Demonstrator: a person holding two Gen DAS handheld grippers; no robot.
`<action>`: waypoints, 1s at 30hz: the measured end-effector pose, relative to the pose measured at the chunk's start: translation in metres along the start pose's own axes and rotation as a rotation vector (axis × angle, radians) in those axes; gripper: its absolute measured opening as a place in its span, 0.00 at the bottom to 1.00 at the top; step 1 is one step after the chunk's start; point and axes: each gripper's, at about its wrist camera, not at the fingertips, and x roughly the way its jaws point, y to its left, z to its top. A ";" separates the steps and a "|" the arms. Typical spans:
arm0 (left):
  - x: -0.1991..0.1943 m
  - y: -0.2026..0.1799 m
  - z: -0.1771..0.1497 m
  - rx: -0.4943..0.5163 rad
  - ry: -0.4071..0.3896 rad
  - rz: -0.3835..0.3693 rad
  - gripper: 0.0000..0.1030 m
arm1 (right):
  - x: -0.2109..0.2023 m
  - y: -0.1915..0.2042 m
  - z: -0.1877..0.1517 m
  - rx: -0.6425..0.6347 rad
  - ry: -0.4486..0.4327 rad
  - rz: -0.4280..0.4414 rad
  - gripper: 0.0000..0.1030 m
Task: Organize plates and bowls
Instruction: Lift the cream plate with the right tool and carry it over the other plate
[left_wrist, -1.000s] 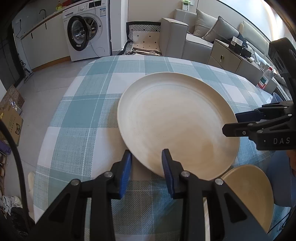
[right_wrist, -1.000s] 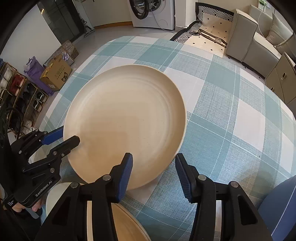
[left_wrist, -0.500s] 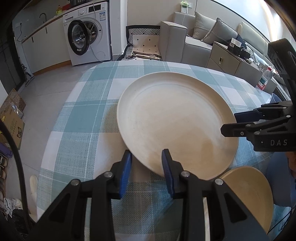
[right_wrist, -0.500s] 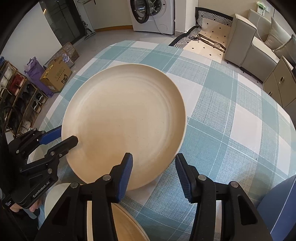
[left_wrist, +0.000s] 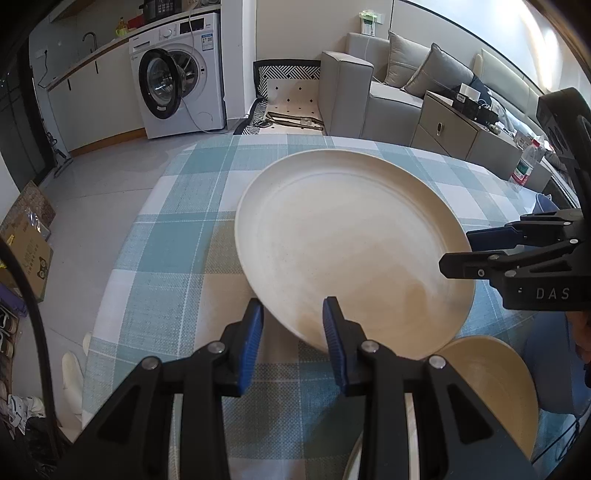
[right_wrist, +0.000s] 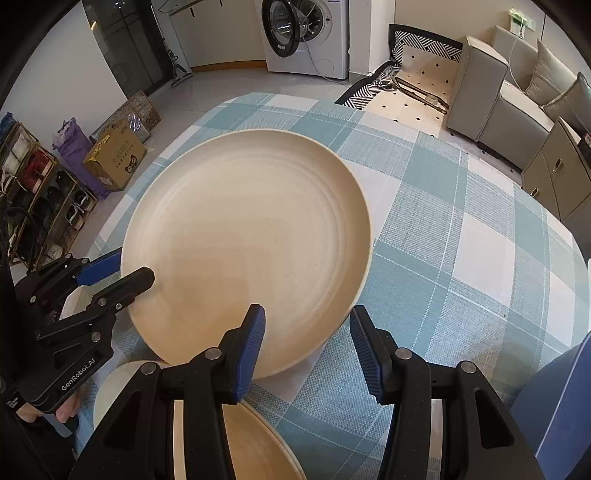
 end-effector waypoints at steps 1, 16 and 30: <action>-0.001 0.000 0.000 0.000 -0.004 0.001 0.31 | -0.002 0.000 0.000 -0.001 -0.003 -0.001 0.48; -0.031 -0.006 -0.003 0.012 -0.052 0.008 0.31 | -0.029 0.008 -0.014 -0.006 -0.054 -0.004 0.48; -0.060 -0.012 -0.013 0.022 -0.093 0.010 0.31 | -0.062 0.020 -0.033 -0.014 -0.099 -0.009 0.48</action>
